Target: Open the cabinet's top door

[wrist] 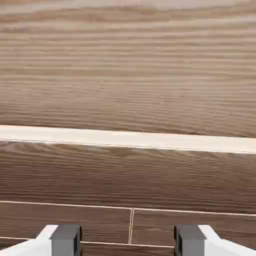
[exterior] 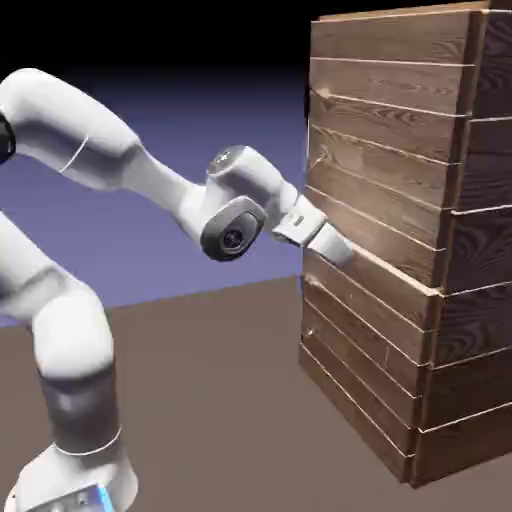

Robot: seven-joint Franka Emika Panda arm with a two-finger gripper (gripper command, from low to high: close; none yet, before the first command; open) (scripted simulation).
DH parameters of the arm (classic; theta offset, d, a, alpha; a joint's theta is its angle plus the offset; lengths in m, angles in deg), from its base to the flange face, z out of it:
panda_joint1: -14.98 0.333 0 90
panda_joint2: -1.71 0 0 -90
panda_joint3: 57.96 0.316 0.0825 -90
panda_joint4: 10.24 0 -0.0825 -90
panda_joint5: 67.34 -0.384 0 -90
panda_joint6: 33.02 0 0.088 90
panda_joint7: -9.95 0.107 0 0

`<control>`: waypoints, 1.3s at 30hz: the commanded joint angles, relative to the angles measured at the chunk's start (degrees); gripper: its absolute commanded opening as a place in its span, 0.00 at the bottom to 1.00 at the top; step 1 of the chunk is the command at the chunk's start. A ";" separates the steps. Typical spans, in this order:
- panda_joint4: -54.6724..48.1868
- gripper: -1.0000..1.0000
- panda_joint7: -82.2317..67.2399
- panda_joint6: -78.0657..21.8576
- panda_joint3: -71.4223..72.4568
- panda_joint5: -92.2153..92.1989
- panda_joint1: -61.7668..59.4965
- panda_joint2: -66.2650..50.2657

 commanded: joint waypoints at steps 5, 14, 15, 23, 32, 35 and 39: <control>-1.89 0.50 -4.82 -2.55 6.29 -12.46 -6.29 6.44; -5.30 0.50 -13.49 -7.14 17.60 -34.89 -17.61 18.04; -5.68 0.50 -14.45 -7.64 18.86 -37.39 -18.86 19.32; -8.70 0.50 -22.16 -11.72 28.92 -57.32 -28.92 29.63; -12.11 0.50 -30.84 -16.31 40.23 -79.75 -40.24 41.22; -13.24 0.50 -33.73 -17.84 44.00 -87.23 -44.01 45.09; -14.76 0.50 -37.58 -19.87 49.03 -97.20 -49.04 50.24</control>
